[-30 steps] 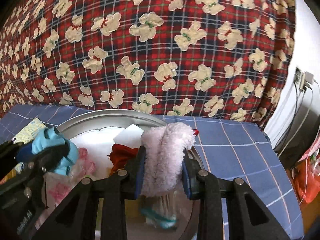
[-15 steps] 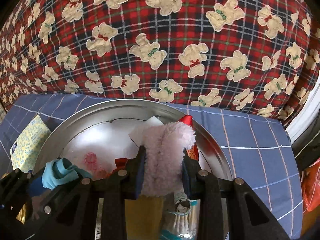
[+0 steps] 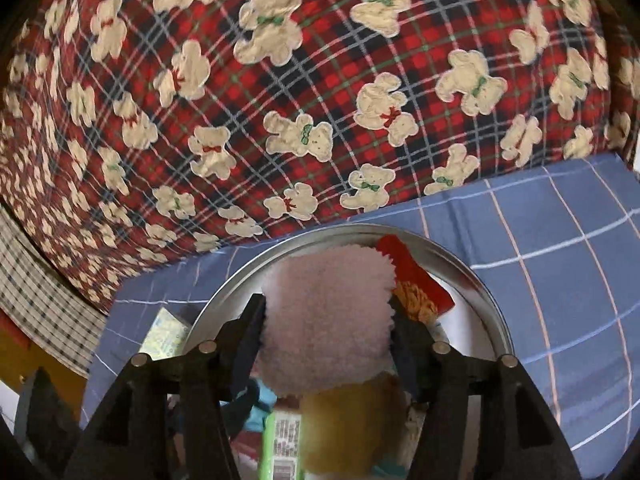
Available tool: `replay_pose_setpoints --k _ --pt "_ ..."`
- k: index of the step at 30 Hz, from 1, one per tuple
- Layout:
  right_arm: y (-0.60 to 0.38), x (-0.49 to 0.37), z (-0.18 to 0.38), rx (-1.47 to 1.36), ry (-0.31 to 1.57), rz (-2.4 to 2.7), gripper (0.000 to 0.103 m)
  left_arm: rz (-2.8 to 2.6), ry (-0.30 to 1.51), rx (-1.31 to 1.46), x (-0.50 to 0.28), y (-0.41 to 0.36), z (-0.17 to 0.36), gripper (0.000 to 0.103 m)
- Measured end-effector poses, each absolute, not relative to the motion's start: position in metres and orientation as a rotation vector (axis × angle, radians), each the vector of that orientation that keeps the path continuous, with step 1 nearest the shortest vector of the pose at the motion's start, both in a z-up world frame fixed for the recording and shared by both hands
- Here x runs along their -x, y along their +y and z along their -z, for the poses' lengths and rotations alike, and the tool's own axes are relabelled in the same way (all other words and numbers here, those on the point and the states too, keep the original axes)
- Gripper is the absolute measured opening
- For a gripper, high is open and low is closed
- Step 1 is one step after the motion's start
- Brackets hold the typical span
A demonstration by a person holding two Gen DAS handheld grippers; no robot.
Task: Organize soft objects
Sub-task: 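Open both tools to drop the teal cloth and pink puff into the tin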
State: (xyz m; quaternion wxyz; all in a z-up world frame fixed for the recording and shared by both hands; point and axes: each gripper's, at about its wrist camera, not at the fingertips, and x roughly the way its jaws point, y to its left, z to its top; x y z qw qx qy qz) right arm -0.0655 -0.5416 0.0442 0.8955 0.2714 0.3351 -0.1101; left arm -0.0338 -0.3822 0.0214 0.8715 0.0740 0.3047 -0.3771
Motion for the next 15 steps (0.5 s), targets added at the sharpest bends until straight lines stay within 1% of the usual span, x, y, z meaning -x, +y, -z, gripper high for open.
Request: replay_pose_setpoints --k 2,3,4,5,7,8,10,13,15 --pt "-0.539 0.078 -0.044 -0.567 0.663 0.245 0.061 0.792 0.657 -0.163 0.031 -0.386 -0.020 0.020" --pt "-0.537 0.087 -0.044 -0.567 0.639 0.265 0.061 0.793 0.672 -0.172 0.029 -0.389 -0.020 0.025" --pt "-0.536 0.096 -0.045 -0.563 0.615 0.284 0.061 0.791 0.673 -0.182 0.029 -0.390 -0.019 0.040" --pt "-0.535 0.104 -0.046 -0.552 0.593 0.298 0.061 0.787 0.670 -0.191 0.030 -0.390 -0.019 0.052" --pt "-0.530 0.120 -0.048 -0.521 0.543 0.323 0.061 0.784 0.656 -0.179 0.034 -0.387 -0.023 0.095" --pt "-0.529 0.128 -0.048 -0.513 0.514 0.338 0.062 0.782 0.627 -0.157 0.038 -0.383 -0.028 0.103" --pt "-0.525 0.142 -0.047 -0.521 0.454 0.350 0.071 0.765 0.569 -0.145 0.046 -0.378 -0.034 0.103" --pt "-0.520 0.164 -0.043 -0.566 0.330 0.329 0.075 0.743 0.531 -0.192 0.055 -0.376 -0.034 0.103" --pt "-0.518 0.167 -0.036 -0.601 0.313 0.310 0.075 0.716 0.509 -0.201 0.057 -0.373 -0.031 0.103"
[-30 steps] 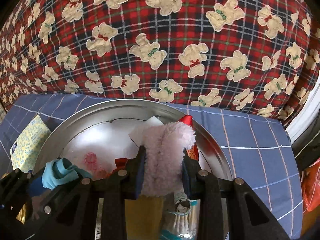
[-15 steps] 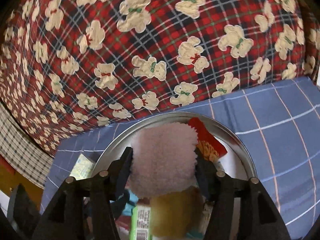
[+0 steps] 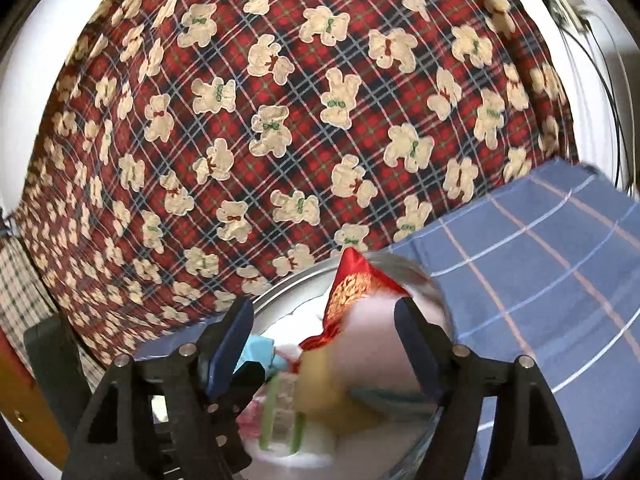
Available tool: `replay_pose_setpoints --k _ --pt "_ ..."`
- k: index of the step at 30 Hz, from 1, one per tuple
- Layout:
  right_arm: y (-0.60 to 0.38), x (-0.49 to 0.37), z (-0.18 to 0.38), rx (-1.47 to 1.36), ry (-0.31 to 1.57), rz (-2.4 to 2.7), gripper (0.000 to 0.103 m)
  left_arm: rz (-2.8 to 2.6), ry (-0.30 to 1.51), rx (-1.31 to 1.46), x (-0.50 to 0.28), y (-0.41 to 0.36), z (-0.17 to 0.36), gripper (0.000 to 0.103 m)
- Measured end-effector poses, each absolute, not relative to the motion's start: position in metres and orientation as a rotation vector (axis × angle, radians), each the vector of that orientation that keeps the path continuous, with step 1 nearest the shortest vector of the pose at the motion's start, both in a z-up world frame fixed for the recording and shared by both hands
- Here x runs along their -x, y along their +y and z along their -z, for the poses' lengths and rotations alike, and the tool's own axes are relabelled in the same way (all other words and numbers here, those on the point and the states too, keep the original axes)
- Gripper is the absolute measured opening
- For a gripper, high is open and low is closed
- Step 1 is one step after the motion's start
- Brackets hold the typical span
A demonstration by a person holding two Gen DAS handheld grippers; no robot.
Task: Organize soft objects
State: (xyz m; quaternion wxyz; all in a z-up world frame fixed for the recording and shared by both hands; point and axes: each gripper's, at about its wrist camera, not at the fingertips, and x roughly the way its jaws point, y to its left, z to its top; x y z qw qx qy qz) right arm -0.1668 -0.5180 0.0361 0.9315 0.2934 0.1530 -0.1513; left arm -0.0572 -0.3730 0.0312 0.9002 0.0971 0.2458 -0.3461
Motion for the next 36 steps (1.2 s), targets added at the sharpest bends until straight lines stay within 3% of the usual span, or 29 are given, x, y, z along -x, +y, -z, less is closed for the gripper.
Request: replay_pose_setpoints --k 7,16,27,30,36 --pt "-0.507 0.184 -0.022 -0.610 0.285 0.378 0.075 0.684 0.472 -0.201 0.063 -0.360 -0.028 0.103" --pt "-0.466 0.211 -0.046 -0.319 0.139 0.577 0.076 0.672 0.426 -0.174 0.076 -0.343 -0.026 0.103" --pt "-0.438 0.239 -0.050 -0.214 0.050 0.645 0.078 0.673 0.351 -0.149 0.099 -0.319 -0.025 0.103" --pt "-0.425 0.247 -0.052 -0.154 0.016 0.670 0.084 0.675 0.344 -0.147 0.104 -0.315 -0.025 0.103" --pt "-0.407 0.255 -0.056 -0.068 -0.034 0.694 0.085 0.667 0.318 -0.135 0.113 -0.304 -0.025 0.103"
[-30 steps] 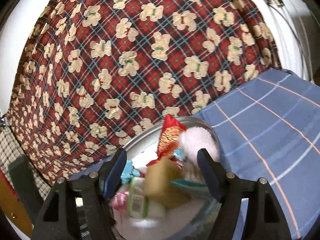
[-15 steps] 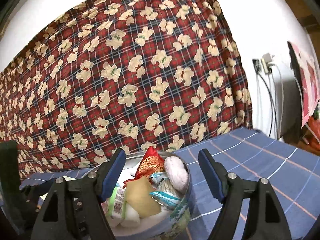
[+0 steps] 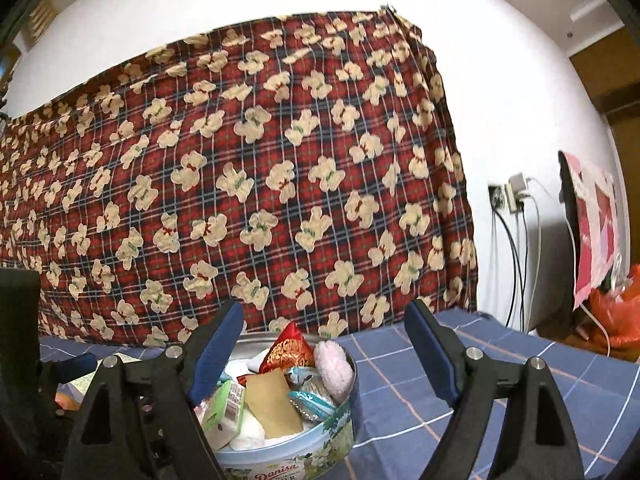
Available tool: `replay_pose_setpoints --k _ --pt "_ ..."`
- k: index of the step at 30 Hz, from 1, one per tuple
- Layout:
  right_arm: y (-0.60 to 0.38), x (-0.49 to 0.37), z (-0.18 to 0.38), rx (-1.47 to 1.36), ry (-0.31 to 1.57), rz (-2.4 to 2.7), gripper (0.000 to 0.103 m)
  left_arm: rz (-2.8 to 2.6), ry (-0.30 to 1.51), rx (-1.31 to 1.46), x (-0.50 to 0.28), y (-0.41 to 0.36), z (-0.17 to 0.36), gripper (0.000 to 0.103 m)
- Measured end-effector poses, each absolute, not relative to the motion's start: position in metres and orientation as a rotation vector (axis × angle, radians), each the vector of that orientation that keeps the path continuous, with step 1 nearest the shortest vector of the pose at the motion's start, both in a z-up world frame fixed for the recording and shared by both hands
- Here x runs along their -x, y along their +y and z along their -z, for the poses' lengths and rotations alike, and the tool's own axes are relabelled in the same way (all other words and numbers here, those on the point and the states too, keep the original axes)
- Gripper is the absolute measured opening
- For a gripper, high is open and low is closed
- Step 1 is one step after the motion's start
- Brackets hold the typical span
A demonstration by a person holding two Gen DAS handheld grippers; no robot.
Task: Organize soft objects
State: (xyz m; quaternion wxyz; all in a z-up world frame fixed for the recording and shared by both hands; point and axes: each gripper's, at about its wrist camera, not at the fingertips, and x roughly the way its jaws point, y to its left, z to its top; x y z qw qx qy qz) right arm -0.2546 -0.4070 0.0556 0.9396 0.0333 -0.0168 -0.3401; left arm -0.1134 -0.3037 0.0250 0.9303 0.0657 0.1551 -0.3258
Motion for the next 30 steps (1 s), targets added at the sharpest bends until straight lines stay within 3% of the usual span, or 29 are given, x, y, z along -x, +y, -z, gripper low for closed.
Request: replay_pose_setpoints --k 30 --pt "-0.392 0.256 -0.055 -0.016 -0.038 0.704 0.092 0.653 0.350 -0.086 0.115 -0.290 -0.023 0.103"
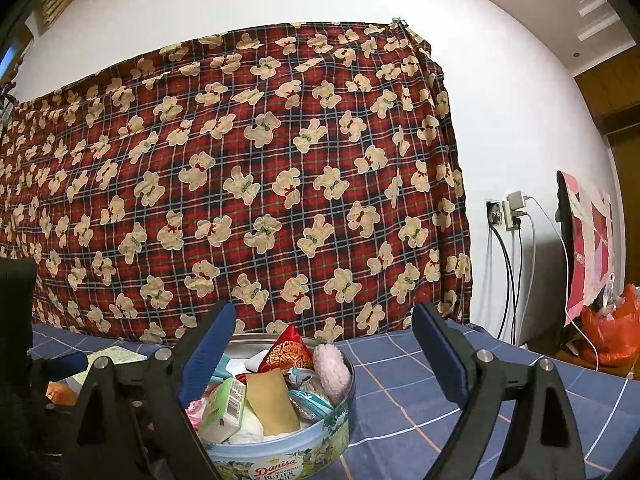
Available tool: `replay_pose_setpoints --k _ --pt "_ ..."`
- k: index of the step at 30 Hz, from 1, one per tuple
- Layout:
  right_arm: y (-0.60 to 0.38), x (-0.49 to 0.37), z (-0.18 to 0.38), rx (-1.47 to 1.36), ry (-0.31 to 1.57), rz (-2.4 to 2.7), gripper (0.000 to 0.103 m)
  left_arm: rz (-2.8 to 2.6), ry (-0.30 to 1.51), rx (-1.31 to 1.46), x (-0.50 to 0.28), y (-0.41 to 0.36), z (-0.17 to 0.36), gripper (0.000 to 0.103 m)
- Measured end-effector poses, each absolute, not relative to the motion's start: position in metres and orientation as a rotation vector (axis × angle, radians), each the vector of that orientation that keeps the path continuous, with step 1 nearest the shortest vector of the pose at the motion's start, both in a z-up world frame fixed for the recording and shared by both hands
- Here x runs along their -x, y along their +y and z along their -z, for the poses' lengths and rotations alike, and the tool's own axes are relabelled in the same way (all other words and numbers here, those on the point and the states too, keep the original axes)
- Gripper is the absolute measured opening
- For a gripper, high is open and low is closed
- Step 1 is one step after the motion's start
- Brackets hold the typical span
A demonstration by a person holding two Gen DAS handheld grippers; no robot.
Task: Organize soft objects
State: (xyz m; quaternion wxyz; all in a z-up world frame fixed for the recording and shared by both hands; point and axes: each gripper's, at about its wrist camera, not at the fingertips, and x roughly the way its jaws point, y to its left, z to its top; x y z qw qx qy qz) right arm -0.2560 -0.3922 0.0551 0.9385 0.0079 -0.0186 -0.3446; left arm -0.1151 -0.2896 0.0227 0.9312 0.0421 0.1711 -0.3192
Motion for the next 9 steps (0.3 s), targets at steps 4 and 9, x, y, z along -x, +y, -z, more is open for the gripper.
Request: replay_pose_setpoints --k 4,9 --pt "-0.3916 0.2560 -0.0554 -0.017 -0.038 0.706 0.092 0.655 0.337 -0.088 0.1171 -0.2888 -0.0234 0.102" --pt "-0.3923 0.2556 -0.0557 -0.016 -0.042 0.705 0.092 0.647 0.332 -0.086 0.1175 -0.2886 -0.0241 0.103"
